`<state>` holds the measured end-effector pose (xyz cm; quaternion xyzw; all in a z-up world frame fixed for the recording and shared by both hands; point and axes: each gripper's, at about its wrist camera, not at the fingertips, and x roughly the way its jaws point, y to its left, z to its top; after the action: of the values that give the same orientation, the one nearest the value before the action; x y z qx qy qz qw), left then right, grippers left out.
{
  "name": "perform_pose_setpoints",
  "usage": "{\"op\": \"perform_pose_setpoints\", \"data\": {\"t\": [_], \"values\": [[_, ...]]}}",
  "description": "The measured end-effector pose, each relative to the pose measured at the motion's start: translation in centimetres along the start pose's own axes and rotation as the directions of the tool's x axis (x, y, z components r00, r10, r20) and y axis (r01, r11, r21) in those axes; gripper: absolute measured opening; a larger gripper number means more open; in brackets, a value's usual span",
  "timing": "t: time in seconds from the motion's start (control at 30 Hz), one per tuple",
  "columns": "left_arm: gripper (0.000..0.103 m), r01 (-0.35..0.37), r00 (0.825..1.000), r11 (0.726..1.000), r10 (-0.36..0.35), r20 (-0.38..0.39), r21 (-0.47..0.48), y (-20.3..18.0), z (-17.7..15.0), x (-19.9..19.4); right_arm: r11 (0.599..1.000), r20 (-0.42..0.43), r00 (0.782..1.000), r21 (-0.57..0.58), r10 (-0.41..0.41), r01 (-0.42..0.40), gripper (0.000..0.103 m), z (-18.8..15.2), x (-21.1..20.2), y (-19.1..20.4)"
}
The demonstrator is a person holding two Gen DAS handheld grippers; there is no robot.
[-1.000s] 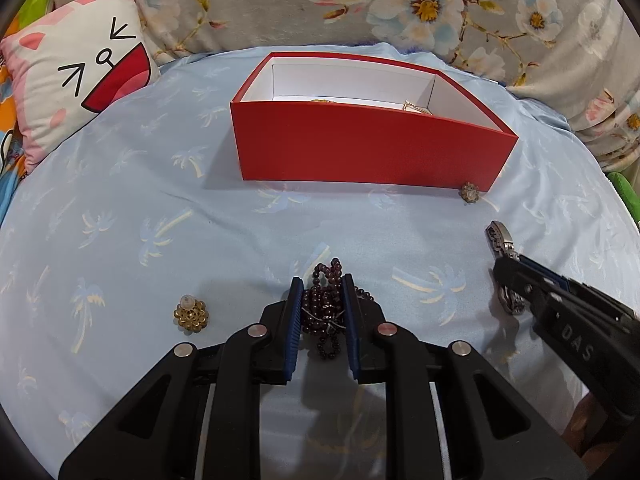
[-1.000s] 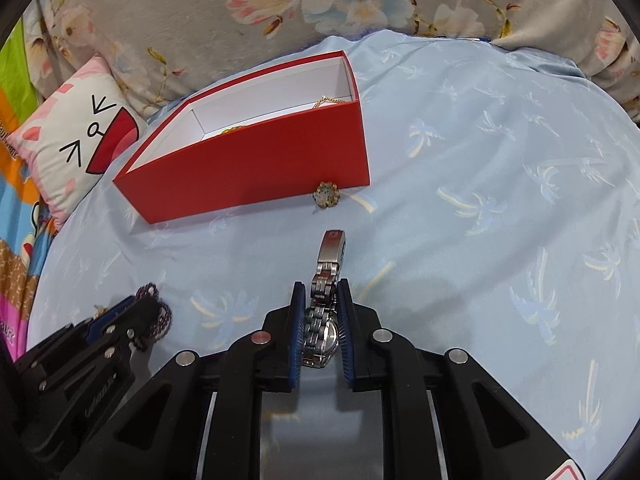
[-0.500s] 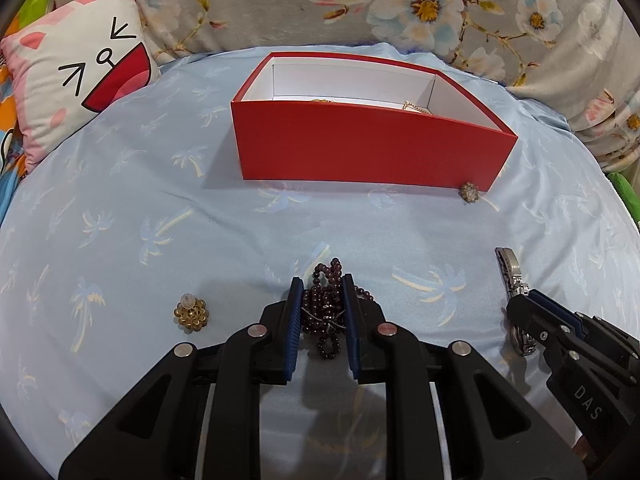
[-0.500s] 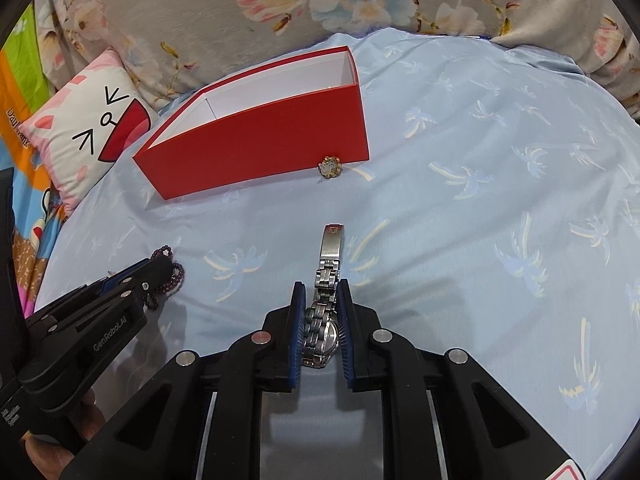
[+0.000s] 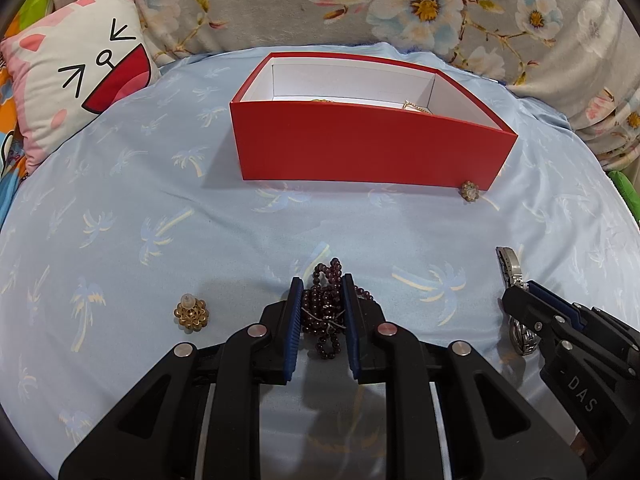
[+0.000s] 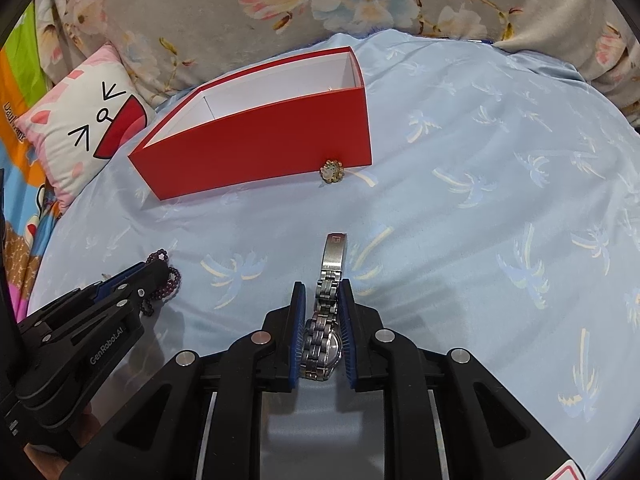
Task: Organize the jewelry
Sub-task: 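Lift the watch with the right tool while the left tool lifts the beaded strand, then carry the watch and beaded strand over the red box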
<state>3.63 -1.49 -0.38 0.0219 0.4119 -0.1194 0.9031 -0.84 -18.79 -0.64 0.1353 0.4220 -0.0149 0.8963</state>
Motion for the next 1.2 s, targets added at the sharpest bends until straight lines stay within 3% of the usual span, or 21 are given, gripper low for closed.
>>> {"op": "perform_pose_setpoints", "data": {"t": [0.1, 0.67, 1.2], "values": [[0.019, 0.0, 1.0, 1.0, 0.0, 0.0, -0.002, 0.0, 0.0, 0.0, 1.0, 0.0, 1.0, 0.012, 0.005, -0.005, 0.011, 0.1, 0.0, -0.2], [0.018, 0.023, 1.0, 1.0, -0.023, -0.016, -0.009, -0.3, -1.2, -1.8, 0.995, 0.031, 0.996, 0.045, 0.089, -0.091, 0.011, -0.4, -3.6, -0.7], [0.018, 0.039, 0.999, 0.999, -0.039, 0.011, 0.029, -1.6, 0.9, -5.5, 0.99, 0.097, 0.986, 0.031, 0.133, -0.137, 0.01, 1.6, -7.2, -0.2]]}}
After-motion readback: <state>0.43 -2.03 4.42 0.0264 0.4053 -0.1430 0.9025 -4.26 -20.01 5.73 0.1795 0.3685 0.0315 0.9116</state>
